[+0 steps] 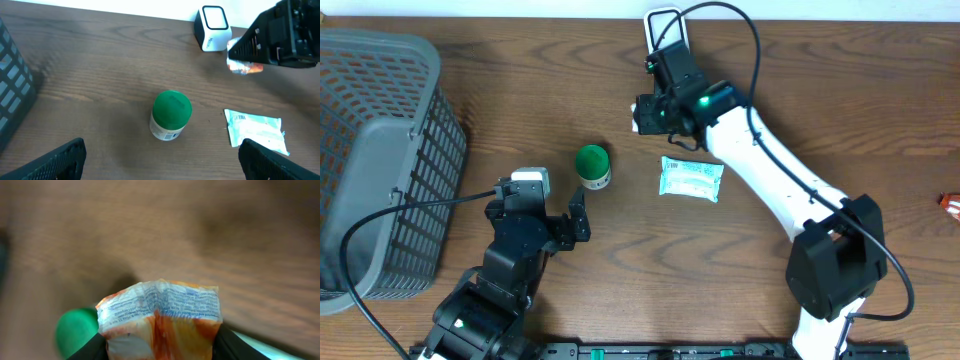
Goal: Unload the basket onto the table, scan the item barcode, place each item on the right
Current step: 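Carry the Kleenex pack up to the scanner, then hold the Kleenex pack in front of the scanner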
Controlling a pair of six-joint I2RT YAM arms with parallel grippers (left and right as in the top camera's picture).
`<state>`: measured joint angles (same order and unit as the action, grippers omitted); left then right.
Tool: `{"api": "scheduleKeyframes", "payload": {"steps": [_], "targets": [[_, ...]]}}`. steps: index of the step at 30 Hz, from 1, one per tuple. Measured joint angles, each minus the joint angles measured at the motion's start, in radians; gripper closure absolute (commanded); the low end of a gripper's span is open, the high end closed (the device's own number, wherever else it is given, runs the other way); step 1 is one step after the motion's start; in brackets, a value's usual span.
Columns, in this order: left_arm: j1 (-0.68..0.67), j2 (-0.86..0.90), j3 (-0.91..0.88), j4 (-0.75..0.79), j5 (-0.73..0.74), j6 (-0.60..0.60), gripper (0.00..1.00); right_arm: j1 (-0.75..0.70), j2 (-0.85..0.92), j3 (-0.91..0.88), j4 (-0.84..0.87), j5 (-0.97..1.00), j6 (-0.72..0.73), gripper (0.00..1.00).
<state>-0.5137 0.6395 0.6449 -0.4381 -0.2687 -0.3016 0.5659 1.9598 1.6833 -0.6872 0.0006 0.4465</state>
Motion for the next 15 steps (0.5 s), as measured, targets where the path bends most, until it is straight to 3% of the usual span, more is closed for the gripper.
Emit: {"api": "scheduleKeyframes", "payload": {"steps": [6,15], "targets": [[0.0,0.0,0.0,0.0,0.0,0.0,0.02,0.041,0.0,0.0,0.106,0.249,-0.025,0.52],[0.0,0.0,0.0,0.0,0.0,0.0,0.02,0.045,0.001,0.001,0.268,0.358,-0.108,0.49]]}}
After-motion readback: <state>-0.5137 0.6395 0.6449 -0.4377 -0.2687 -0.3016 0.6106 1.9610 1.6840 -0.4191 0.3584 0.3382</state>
